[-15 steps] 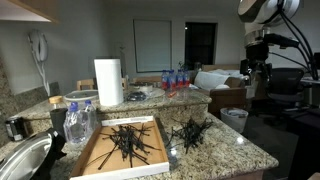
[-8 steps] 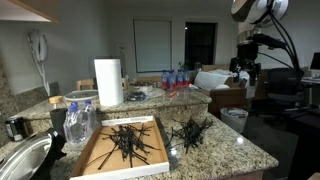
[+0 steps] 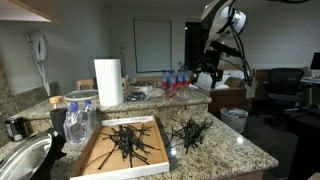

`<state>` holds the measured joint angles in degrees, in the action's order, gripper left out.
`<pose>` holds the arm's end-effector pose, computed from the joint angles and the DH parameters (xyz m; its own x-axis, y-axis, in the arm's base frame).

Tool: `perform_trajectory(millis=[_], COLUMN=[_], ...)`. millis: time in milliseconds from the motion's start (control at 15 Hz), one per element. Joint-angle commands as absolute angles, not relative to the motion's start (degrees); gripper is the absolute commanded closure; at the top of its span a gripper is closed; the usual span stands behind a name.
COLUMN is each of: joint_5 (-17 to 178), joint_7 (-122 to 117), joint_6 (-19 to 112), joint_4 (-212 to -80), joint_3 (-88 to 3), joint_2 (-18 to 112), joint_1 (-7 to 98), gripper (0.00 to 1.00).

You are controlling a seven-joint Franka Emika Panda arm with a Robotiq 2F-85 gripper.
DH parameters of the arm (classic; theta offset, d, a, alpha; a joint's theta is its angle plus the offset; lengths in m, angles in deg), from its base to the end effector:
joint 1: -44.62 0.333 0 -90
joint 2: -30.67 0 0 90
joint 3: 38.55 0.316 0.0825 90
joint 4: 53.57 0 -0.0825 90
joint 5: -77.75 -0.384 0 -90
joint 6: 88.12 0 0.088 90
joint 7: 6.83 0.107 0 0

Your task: Pick up some of the black cables from the counter and put them in the box

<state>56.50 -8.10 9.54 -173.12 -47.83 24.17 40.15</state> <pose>0.4846 -0.0853 0.4611 0.9304 -0.2501 -0.2681 -0.3369 -0.8715 -0.3563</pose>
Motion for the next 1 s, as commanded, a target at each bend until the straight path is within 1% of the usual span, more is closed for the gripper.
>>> perform_trajectory(millis=[0,533,800,933], joint_5=[50.94,52.04,48.19,47.33], joint_7=[-0.79,-0.90,-1.74,1.63], joint_6=[11.19,11.36,15.79,23.68], joint_4=[-171.82,-171.63,-171.69,-173.55], joint_3=[-45.22,-44.42,-45.01,-44.80], joint_2=[30.90,31.63,37.14,38.05], joint_1=[40.78,40.41,39.61,39.86], gripper=[0.00,0.00,0.00,0.00])
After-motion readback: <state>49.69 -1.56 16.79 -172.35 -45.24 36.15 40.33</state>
